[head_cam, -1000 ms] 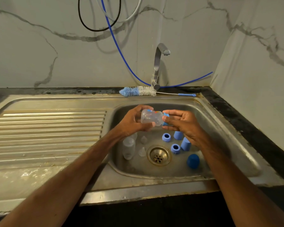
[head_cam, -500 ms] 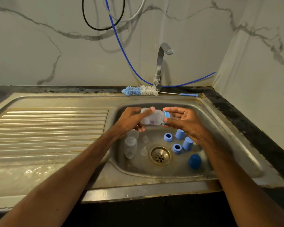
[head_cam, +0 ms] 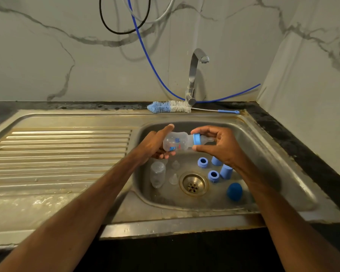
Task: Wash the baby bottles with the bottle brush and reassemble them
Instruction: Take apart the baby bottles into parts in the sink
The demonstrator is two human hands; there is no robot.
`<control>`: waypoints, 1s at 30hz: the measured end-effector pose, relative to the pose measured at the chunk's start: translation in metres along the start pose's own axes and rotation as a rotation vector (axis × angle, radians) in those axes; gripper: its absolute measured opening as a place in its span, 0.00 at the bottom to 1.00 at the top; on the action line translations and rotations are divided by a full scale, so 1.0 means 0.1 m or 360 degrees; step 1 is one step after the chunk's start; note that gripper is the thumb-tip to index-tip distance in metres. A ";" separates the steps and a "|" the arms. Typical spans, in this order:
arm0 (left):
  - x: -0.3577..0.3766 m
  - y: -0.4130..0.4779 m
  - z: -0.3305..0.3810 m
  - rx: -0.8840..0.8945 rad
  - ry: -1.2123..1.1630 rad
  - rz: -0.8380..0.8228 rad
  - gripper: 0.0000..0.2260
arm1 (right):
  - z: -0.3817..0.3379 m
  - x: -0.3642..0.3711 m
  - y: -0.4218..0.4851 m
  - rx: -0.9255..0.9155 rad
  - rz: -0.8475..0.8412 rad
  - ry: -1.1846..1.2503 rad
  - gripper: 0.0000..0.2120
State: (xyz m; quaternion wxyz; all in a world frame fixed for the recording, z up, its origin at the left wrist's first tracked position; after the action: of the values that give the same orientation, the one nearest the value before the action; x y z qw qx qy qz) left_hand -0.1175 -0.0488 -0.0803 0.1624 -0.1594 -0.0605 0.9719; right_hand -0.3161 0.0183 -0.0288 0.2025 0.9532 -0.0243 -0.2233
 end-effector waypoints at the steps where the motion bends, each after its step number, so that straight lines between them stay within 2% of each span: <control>1: -0.03 0.01 0.04 0.0059 0.0003 0.0068 0.29 | 0.03 -0.03 0.01 0.0046 0.0032 0.0010 0.21; 4: -0.13 0.07 0.16 0.0316 0.0038 0.0179 0.25 | 0.23 -0.15 0.00 0.0331 0.0101 0.0116 0.18; 7: -0.11 0.06 0.20 0.0404 0.0088 -0.0015 0.21 | 0.45 -0.18 -0.05 0.0563 0.0078 0.0047 0.17; 10: -0.02 -0.01 0.26 0.0446 0.0288 -0.0177 0.19 | 0.50 -0.11 -0.06 0.0554 0.0023 -0.0223 0.17; 12: 0.06 -0.05 0.28 0.0471 0.0413 -0.0306 0.19 | 0.50 -0.08 -0.05 0.0541 0.0004 -0.0267 0.17; 17: 0.36 -0.23 0.19 0.0582 0.1272 -0.0677 0.24 | 0.48 0.01 -0.06 0.0501 -0.0099 -0.0333 0.16; 19: 0.46 -0.28 0.10 0.0605 0.1538 -0.0728 0.26 | 0.47 0.06 -0.06 0.0503 -0.0142 -0.0328 0.16; 23: 0.53 -0.34 -0.08 0.0478 0.1900 -0.0791 0.27 | 0.49 0.10 -0.06 0.0519 -0.0182 -0.0299 0.16; 30: 0.51 -0.44 -0.17 0.0318 0.2147 -0.0812 0.29 | 0.53 0.13 -0.04 0.0521 -0.0230 -0.0293 0.17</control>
State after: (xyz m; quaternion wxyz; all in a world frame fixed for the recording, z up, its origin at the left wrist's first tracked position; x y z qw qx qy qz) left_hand -0.1443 0.0112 -0.1039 0.3996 -0.6892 0.1066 0.5950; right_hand -0.3276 -0.0001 -0.0793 0.0252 0.9482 -0.0102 -0.3164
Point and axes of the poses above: each hand's wrist, its own y-axis towards the middle knuckle, its own x-axis out of the palm, z = x × y, the point moved 8 cm from there along y, towards the middle knuckle, and after that the axes turned 4 degrees about z, right-handed, at the moved point
